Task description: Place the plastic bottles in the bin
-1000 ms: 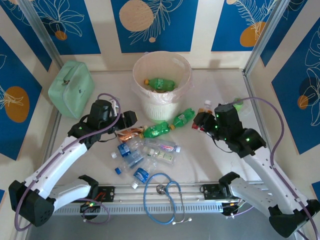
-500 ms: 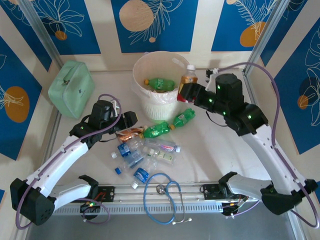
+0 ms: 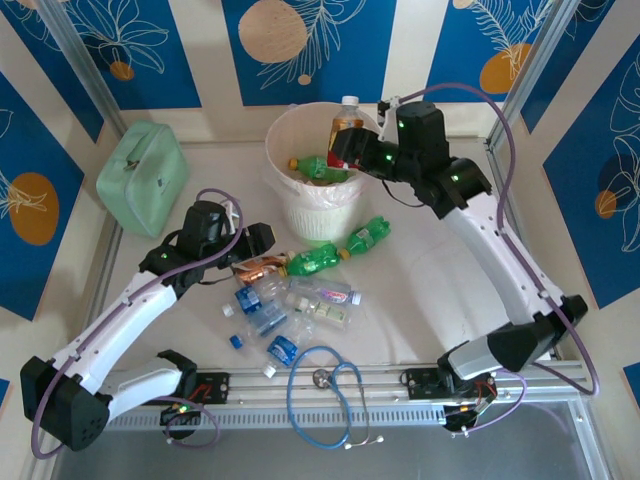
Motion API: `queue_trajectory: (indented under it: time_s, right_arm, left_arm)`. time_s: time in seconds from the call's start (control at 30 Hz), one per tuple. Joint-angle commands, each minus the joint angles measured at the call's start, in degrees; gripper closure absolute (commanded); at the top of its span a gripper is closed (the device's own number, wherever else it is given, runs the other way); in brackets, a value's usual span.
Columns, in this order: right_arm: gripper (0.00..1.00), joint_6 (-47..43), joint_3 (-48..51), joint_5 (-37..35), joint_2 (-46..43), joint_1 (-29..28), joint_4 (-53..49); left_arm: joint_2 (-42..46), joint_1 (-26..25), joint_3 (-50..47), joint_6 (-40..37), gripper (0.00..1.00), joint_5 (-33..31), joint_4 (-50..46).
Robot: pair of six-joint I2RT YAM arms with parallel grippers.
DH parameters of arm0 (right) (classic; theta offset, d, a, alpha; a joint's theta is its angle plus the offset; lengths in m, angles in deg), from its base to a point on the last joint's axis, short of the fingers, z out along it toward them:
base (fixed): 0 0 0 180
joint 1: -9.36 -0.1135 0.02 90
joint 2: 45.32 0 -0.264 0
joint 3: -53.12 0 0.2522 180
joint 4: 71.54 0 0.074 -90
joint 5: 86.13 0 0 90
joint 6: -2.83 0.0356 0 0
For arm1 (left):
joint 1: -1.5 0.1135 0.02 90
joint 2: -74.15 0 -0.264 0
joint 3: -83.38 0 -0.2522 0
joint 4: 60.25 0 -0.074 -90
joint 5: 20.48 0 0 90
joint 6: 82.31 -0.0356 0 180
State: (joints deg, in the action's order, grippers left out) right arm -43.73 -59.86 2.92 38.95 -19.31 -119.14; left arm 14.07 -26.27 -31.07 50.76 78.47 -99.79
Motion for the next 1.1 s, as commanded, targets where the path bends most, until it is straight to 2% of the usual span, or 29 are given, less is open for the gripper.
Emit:
queue_trajectory:
  time_s: [0.0,0.3,0.6,0.9,1.07]
  right_arm:
    - [0.40,-0.81,-3.99,2.18,2.93,0.62,0.26]
    - [0.39,-0.59,-9.43,1.08,10.53,2.67,-3.04]
    - [0.30,-0.73,-14.50,0.55,14.81,4.14,-5.47]
    - [0.21,-1.14,-15.74,-1.25,13.42,4.21,-7.40]
    - [0.21,-1.60,-14.13,-2.02,10.43,3.76,-7.22]
  left_arm:
    - [1.01,0.44,-0.73,-0.23,0.28,-0.91,-0.65]
    - [0.66,0.52,-0.63,-0.71,0.28,-1.26,-1.06]
    - [0.93,0.54,-2.08,0.42,0.28,-0.95,-0.78]
    - [2.19,0.61,-1.96,0.44,0.17,-2.25,-3.10]
    - [3.14,0.61,-1.71,0.31,0.17,-3.01,-4.59]
